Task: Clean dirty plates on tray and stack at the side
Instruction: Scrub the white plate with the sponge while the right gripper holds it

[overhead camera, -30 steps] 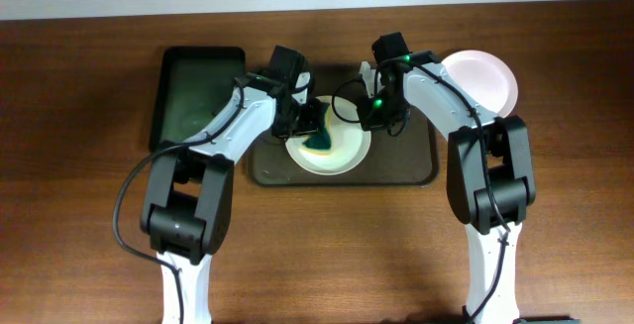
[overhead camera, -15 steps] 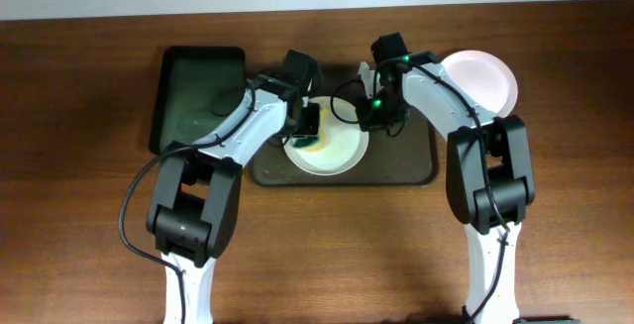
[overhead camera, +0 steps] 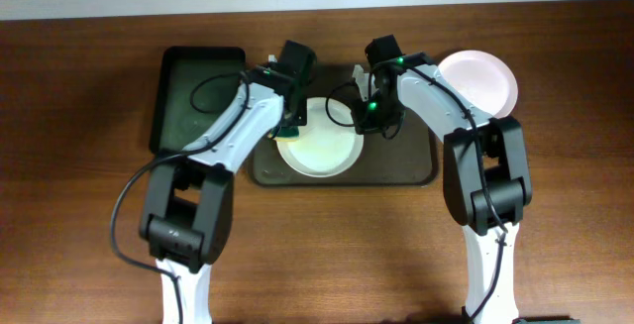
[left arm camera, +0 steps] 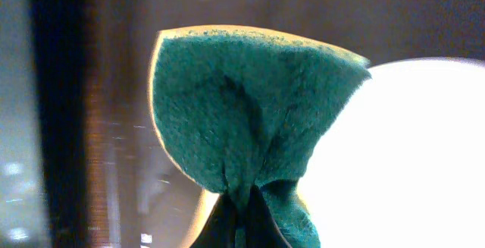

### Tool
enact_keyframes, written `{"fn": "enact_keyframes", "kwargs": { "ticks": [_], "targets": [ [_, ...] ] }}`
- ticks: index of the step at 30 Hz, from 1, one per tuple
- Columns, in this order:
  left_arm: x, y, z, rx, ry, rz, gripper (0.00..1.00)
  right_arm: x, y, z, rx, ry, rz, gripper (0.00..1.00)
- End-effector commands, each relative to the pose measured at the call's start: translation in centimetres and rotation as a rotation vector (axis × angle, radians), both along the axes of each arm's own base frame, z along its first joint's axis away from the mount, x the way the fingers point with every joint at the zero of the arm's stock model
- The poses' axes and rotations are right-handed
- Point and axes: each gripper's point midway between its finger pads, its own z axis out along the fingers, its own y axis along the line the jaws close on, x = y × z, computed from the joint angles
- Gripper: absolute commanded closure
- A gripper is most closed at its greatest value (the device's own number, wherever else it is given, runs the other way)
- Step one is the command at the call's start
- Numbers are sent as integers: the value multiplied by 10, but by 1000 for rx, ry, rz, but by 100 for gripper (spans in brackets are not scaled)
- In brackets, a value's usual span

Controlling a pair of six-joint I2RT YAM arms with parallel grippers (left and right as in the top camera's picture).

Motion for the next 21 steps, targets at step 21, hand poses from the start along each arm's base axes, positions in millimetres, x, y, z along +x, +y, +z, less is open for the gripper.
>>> {"fn": "enact_keyframes", "kwargs": {
  "ticks": [21],
  "targets": [
    [-38, -68, -35, -440, 73, -58, 100, -5, -16, -15, -58, 23, -6, 96]
  ]
}}
